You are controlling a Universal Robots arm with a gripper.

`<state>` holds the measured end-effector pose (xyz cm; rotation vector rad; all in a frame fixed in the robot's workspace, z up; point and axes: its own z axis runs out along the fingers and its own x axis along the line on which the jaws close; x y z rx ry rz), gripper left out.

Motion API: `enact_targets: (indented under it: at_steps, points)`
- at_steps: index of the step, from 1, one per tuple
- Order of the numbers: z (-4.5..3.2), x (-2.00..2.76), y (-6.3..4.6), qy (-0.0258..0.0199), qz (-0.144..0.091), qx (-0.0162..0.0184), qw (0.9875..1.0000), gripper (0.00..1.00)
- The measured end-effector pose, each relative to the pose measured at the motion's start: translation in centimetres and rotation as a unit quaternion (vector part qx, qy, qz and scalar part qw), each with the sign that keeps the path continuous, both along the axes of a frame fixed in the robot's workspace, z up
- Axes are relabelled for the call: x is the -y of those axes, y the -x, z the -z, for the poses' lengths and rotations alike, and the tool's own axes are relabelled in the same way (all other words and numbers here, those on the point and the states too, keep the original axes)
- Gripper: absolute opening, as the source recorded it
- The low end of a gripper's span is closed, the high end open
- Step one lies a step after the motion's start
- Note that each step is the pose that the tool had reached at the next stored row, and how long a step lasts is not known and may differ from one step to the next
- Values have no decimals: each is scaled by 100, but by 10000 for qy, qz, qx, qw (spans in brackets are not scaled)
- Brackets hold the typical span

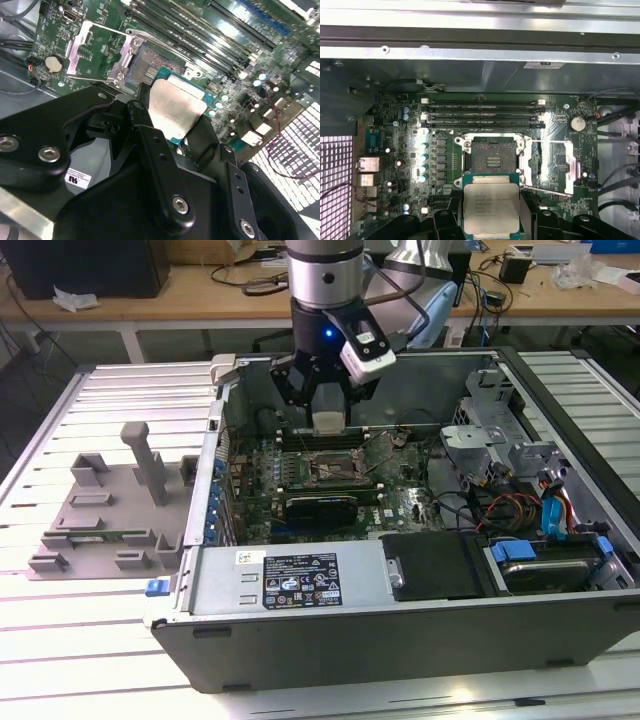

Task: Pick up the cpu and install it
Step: 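Pick up the cpu and move it towards the insertion slot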

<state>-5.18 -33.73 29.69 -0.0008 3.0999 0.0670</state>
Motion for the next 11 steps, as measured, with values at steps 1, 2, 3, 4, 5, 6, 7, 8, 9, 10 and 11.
enact_targets:
  at_steps: [1,2,3,4,5,6,7,8,9,10,11]
  points:
    - [19,-13,-5,0,1,0,10000,54]
    - [38,-27,-10,0,2,0,10000,54]
    - [74,-49,-18,-2,1,1,10000,54]
    - [100,-55,-25,-1,0,0,10000,54]
    - [118,-56,-29,-1,1,0,10000,54]
    - [139,-57,-34,0,1,0,10000,54]
    - [162,-57,-38,-1,1,0,10000,54]
    - [212,-57,-43,-1,1,1,10000,54]
    - [224,-58,-43,-1,1,0,10000,54]
    - [223,-57,-43,0,1,0,10000,54]
    - [224,-57,-43,0,1,0,10000,54]
